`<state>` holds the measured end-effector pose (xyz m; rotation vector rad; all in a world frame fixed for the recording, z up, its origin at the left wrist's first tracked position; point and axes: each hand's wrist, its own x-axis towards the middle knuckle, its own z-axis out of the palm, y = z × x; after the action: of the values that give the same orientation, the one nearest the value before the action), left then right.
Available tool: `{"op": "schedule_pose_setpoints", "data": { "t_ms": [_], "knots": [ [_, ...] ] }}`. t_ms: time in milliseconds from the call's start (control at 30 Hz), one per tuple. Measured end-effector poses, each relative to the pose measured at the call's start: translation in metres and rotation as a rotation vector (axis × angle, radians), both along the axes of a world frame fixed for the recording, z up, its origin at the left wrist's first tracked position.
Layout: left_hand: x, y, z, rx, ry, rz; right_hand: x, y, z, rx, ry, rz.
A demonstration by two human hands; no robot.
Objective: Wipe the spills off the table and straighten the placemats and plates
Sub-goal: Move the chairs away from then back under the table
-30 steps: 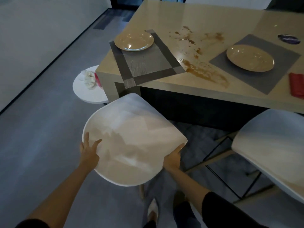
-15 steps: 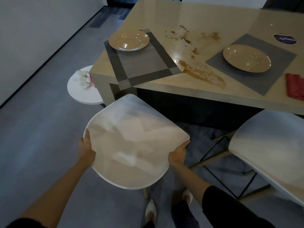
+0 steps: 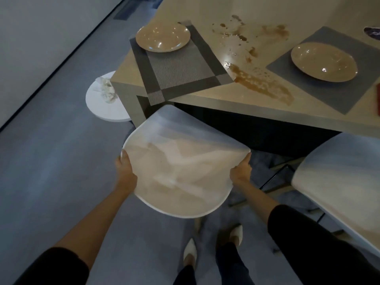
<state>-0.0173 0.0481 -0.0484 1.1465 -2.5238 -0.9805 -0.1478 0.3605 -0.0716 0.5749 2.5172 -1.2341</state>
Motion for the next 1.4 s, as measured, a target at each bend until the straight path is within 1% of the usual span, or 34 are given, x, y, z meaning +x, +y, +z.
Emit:
{"op": "schedule_pose_setpoints", "data": {
  "t_ms": [33,67,133,167,200,267,333,400,467,500,533,667,733,933,1067,1233,1400],
  "knots": [
    [0.0,-0.001,-0.004,0.003,0.047,-0.007,-0.005,0.003,0.001,0.005,0.002,0.006],
    [0.001,-0.003,-0.011,-0.054,0.047,-0.08,-0.008,0.007,0.002,0.015,0.003,0.022],
    [0.002,-0.011,-0.034,-0.299,-0.036,-0.28,-0.011,0.009,0.002,0.031,0.033,0.067],
    [0.002,-0.013,-0.038,-0.358,-0.106,-0.383,-0.008,0.008,0.0,0.05,0.061,0.108],
    [0.002,-0.012,-0.034,-0.39,-0.148,-0.446,-0.001,0.005,-0.003,0.095,0.085,0.161],
    [0.002,-0.014,-0.031,-0.483,-0.223,-0.55,0.019,-0.001,-0.012,0.256,0.114,0.307],
    [0.007,-0.021,-0.029,-0.513,-0.233,-0.659,0.045,-0.008,-0.02,0.365,0.165,0.412],
    [0.018,-0.028,-0.028,-0.549,-0.221,-0.872,0.074,-0.011,-0.021,0.369,0.253,0.424],
    [0.03,-0.034,-0.029,-0.612,-0.17,-1.135,0.091,-0.011,-0.024,0.302,0.306,0.388],
    [0.035,-0.037,-0.029,-0.626,-0.152,-1.224,0.094,-0.011,-0.025,0.265,0.32,0.368],
    [0.038,-0.037,-0.028,-0.629,-0.146,-1.27,0.092,-0.011,-0.025,0.231,0.329,0.347],
    [0.035,-0.036,-0.029,-0.624,-0.112,-1.304,0.067,-0.012,-0.025,0.159,0.322,0.232],
    [0.032,-0.034,-0.028,-0.631,-0.118,-1.292,0.057,-0.01,-0.028,0.156,0.324,0.22],
    [0.023,-0.016,-0.025,-0.552,-0.133,-1.184,0.033,0.003,-0.029,0.188,0.316,0.301],
    [0.014,0.004,-0.021,-0.565,-0.154,-1.142,0.007,0.012,-0.019,0.204,0.327,0.352],
    [0.005,0.032,-0.018,-0.601,-0.189,-1.071,-0.023,0.025,-0.013,0.209,0.295,0.418],
    [0.004,0.041,-0.019,-0.626,-0.236,-1.006,-0.049,0.021,-0.015,0.195,0.297,0.488]
  ]
}}
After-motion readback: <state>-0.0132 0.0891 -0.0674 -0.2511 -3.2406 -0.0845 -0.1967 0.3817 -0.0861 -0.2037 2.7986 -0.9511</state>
